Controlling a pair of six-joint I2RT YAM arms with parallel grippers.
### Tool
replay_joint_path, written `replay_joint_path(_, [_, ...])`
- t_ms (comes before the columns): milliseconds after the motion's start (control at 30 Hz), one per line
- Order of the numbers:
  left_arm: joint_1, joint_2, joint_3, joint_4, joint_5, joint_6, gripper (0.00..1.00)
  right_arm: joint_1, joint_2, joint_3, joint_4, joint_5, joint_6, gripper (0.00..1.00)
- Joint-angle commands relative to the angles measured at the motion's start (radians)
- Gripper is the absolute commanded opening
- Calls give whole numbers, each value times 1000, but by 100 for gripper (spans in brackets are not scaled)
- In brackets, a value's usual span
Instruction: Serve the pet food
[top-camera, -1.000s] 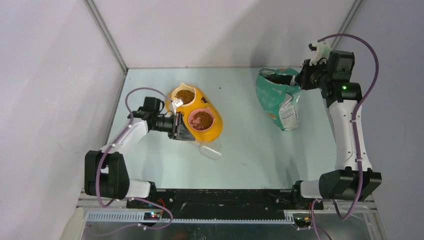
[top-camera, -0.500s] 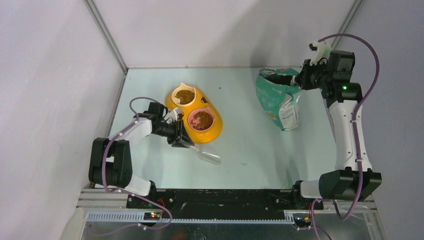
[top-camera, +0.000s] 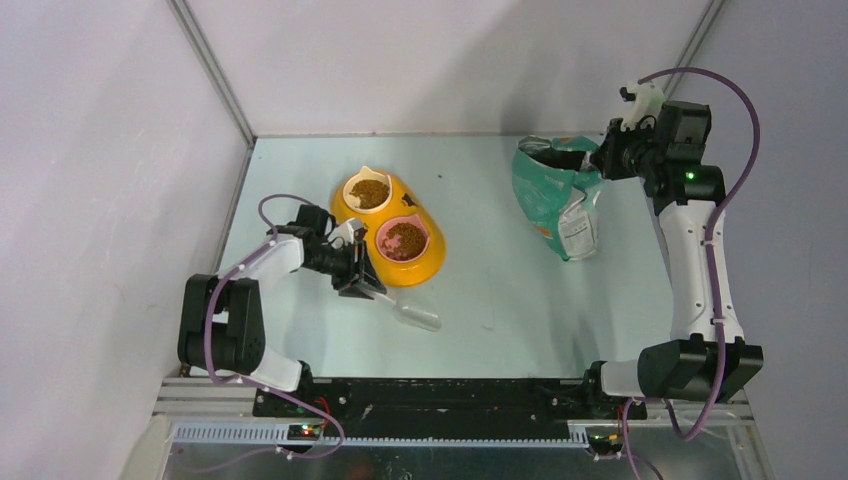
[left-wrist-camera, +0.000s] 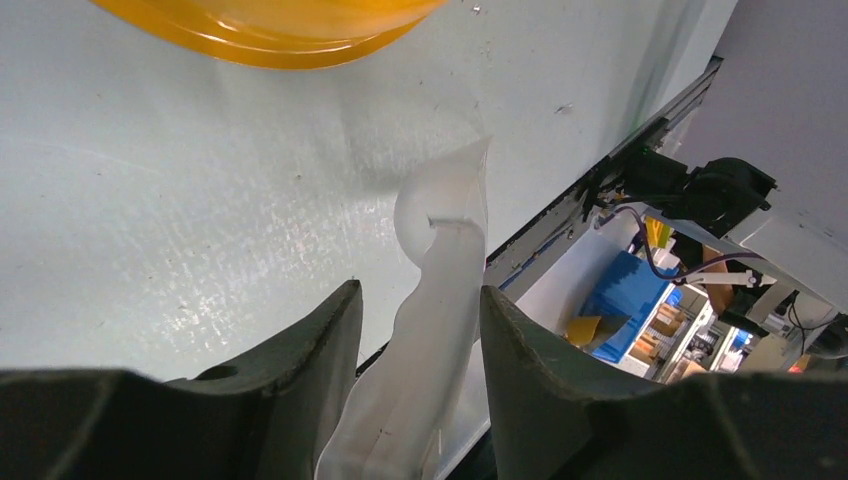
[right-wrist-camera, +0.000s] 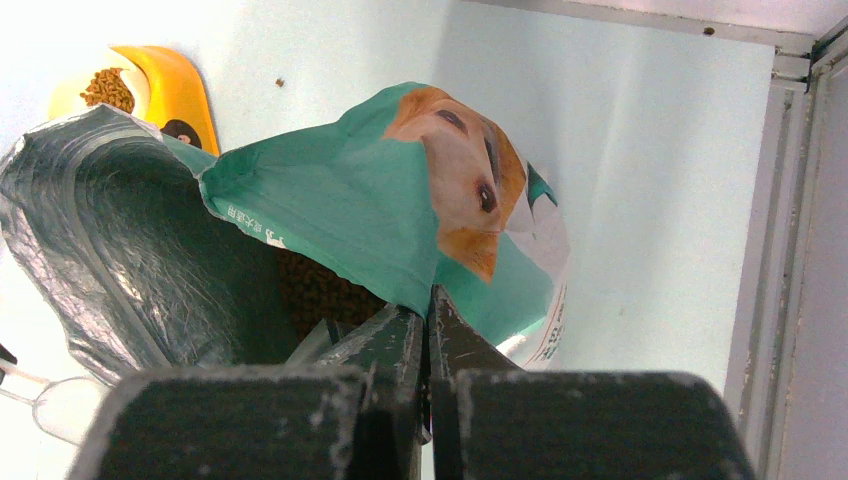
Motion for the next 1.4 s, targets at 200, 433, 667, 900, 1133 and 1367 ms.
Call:
replay_joint_path(200, [28, -33, 21, -12, -145, 35, 52, -17, -62, 29, 22, -17, 11, 0])
replay_joint_path(433, [35, -23, 34, -33, -241, 29, 62, -20, -62, 29, 20, -21, 13, 0])
replay_joint_path(667, [51, -5, 51, -65, -351, 29, 64, -21, -55, 38, 19, -23, 14, 0])
replay_joint_path(900, [66, -22, 90, -102, -670, 58, 69, -22, -56, 34, 18, -25, 15, 0])
replay_joint_path(1133, [69, -151, 61, -41, -727, 61, 75, -22, -50, 34, 19, -32, 23, 0])
replay_joint_path(1367, [69, -312, 58, 57, -603, 71, 75, -22, -53, 30, 15, -37, 21, 0])
